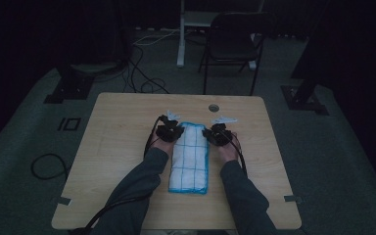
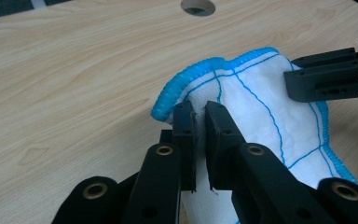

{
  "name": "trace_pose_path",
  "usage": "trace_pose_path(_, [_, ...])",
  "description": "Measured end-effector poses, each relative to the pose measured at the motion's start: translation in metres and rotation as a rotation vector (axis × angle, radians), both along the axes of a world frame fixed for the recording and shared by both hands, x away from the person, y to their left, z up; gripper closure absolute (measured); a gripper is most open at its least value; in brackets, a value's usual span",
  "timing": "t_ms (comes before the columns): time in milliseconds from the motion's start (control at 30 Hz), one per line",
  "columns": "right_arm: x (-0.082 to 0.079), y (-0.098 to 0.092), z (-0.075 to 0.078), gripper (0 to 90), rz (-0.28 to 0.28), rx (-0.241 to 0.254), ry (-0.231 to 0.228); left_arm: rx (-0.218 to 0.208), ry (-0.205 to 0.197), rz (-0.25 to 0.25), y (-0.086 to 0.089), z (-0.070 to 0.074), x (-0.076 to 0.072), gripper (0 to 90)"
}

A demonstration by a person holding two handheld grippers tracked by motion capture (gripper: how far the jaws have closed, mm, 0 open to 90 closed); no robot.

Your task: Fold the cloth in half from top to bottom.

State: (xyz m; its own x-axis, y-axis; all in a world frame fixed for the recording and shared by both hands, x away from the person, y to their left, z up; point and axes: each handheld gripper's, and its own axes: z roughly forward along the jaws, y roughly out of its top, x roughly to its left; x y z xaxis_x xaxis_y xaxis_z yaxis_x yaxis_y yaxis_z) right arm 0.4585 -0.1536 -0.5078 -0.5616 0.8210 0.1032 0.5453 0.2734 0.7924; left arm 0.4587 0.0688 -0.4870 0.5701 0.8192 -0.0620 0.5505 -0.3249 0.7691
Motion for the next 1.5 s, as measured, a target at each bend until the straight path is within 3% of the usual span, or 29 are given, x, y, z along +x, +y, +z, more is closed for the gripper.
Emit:
trace_pose_path(600, [-0.017, -0.003, 0.014, 84.7, 0.023, 0.01, -0.059, -0.056, -0.049, -0.017, 0.007, 0.012, -0.021, 84.2])
trace_pose_path(1133, [-0.041, -0.006, 0.023, 84.6, 0.037, 0.029, -0.108, -0.078, -0.091, -0.047, 0.011, 0.022, -0.044, 84.0])
trace_pose_path(1267, [-0.047, -0.004, 0.024, 84.6, 0.038, 0.001, -0.131, -0.083, -0.1, -0.054, 0.011, 0.023, -0.05, 83.9])
trace_pose_path(1500, [-0.056, -0.004, 0.027, 84.6, 0.047, 0.009, -0.146, -0.103, -0.112, -0.061, 0.016, 0.026, -0.06, 83.8])
